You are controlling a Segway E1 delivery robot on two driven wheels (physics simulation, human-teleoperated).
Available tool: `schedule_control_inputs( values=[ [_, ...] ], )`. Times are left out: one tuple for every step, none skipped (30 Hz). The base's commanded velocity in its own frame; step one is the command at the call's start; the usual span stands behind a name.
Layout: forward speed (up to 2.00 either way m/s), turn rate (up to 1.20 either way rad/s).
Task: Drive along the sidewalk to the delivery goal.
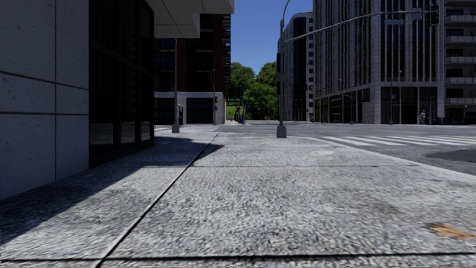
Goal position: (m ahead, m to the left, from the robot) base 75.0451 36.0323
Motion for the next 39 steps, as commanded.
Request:
schedule_control_inputs(
  values=[
    [2.0, 0.0],
    [2.0, 0.0],
    [2.0, 0.0],
    [2.0, 0.0],
    [2.0, 0.0],
    [2.0, 0.0],
    [2.0, 0.0],
    [2.0, 0.0],
    [2.0, 0.0],
    [2.0, 0.0],
    [2.0, 0.0],
    [2.0, 0.0],
    [2.0, 0.0],
    [2.0, 0.0],
    [2.0, 0.0],
    [2.0, 0.0],
    [2.0, 0.0],
    [2.0, 0.0],
    [2.0, 0.0],
    [2.0, 0.0],
    [2.0, 0.06],
    [2.0, 0.18],
    [2.0, 0.18],
    [2.0, 0.25],
    [2.0, 0.26],
    [2.0, 0.27],
    [2.0, 0.27],
    [2.0, 0.28],
    [2.0, 0.28],
    [2.0, 0.29],
    [2.0, 0.29],
    [2.0, 0.29],
    [2.0, 0.29],
    [2.0, 0.29],
    [2.0, 0.29],
    [2.0, 0.29],
    [2.0, 0.29],
    [2.0, 0.29],
    [2.0, 0.29]
  ],
)
